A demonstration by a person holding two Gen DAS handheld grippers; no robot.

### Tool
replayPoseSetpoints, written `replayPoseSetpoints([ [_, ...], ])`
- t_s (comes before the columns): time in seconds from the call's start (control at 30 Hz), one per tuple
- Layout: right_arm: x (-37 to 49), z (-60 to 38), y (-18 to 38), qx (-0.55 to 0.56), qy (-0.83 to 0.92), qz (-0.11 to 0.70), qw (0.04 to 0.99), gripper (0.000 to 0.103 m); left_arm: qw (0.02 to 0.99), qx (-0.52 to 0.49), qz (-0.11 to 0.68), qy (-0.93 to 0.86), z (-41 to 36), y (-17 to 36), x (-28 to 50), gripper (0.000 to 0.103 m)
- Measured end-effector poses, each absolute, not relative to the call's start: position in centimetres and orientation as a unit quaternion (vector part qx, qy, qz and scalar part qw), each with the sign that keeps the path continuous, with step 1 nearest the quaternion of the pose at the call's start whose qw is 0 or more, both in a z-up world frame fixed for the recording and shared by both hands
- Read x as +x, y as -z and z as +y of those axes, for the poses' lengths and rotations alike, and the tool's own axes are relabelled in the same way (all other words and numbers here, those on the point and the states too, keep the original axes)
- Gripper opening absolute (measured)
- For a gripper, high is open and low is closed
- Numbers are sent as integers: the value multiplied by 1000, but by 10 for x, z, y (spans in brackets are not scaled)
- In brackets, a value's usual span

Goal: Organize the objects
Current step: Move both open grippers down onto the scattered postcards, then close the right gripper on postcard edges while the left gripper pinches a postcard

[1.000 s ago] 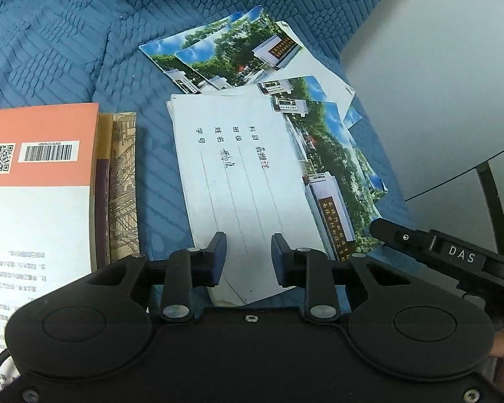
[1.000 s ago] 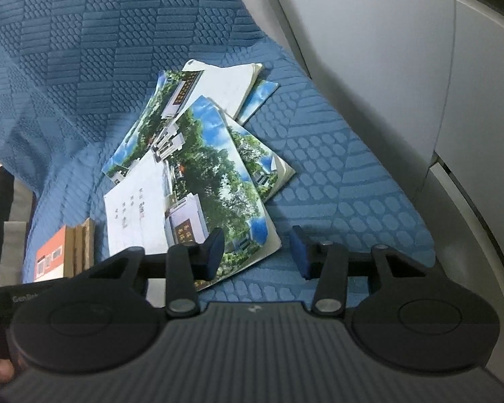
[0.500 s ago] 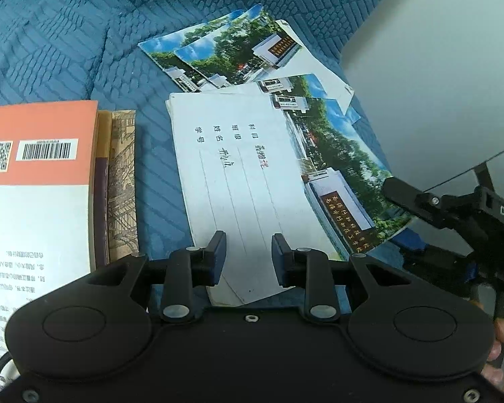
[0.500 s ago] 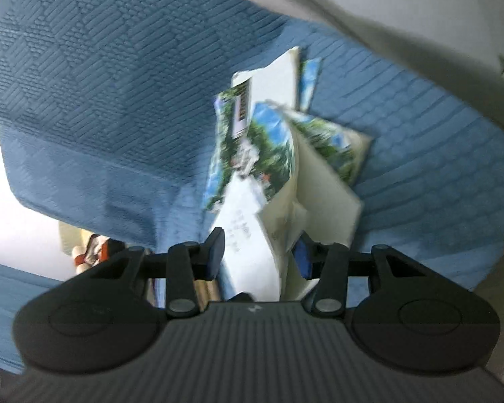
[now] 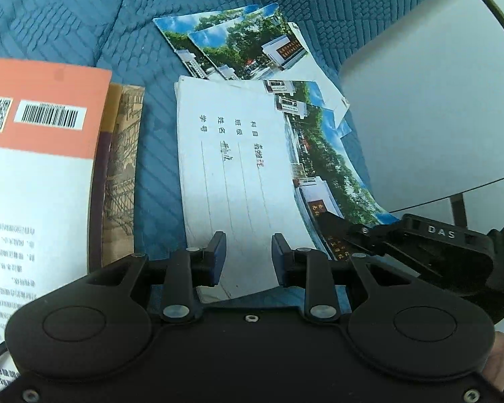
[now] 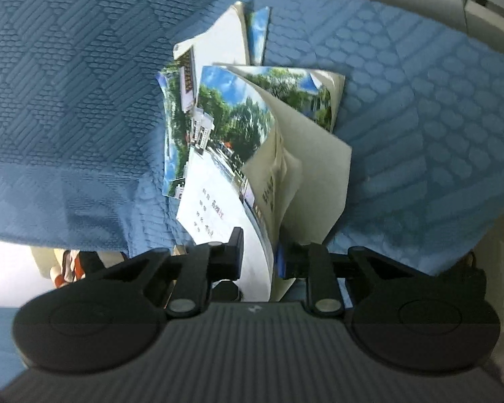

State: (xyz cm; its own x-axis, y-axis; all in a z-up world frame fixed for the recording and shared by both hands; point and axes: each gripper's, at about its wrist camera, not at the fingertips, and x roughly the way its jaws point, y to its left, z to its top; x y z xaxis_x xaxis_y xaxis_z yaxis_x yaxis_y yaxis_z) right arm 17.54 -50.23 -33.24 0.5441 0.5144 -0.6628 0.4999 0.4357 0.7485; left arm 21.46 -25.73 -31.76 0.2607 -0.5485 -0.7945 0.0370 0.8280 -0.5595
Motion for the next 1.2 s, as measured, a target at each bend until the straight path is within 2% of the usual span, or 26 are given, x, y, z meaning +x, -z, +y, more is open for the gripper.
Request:
replayPoseSetpoints([
  [0.03, 177, -500, 333, 532, -3, 479, 699, 20, 762, -226, 576, 192, -256, 317, 213, 28],
  [0.1, 176, -498, 333, 534, 11, 483, 694, 9, 760, -233, 576, 192, -253, 316, 211, 30],
  [0.17, 177, -496, 330, 529, 12, 480, 700, 5, 760, -238, 574, 191, -249, 314, 210, 36],
  [0.3, 173, -496, 314, 498, 9, 467, 731, 5, 772, -235, 561, 186, -239, 302, 213, 43],
  [0.4, 167, -507, 314, 482, 17, 470, 739, 5, 780, -227, 553, 185, -237, 294, 224, 44],
  [0.6, 157, -528, 314, 434, 36, 482, 760, 5, 812, -133, 531, 205, -256, 280, 252, 46],
  [0.93, 158, -534, 312, 358, 21, 494, 792, 5, 810, -16, 514, 283, -315, 293, 292, 47],
  [1.2, 157, -537, 313, 353, 10, 487, 799, 5, 784, -57, 537, 306, -317, 314, 312, 47],
])
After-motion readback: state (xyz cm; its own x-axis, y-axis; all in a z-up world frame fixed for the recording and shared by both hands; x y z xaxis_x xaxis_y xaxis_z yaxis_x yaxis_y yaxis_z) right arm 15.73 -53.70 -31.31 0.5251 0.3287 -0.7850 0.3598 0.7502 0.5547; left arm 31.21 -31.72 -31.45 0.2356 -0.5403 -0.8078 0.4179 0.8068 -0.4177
